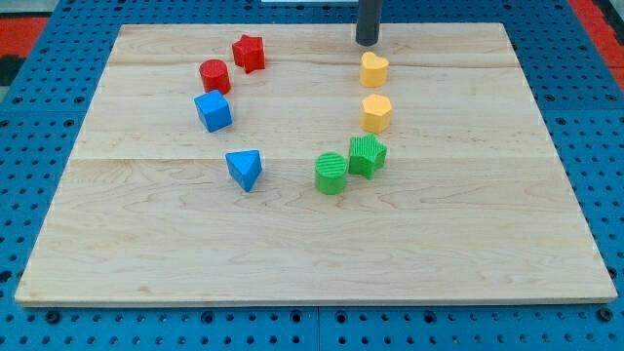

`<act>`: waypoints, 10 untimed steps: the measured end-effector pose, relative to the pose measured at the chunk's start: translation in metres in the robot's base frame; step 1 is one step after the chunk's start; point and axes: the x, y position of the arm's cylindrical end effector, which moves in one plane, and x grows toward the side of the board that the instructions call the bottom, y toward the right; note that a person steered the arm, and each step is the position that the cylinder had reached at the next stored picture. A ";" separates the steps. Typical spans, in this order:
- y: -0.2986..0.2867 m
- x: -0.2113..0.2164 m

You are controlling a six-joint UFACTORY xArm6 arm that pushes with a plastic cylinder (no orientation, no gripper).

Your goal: Slide the red star a bit right

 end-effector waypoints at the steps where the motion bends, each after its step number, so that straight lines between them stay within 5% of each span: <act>1: 0.006 -0.018; 6: -0.188 0.006; 10: -0.154 0.039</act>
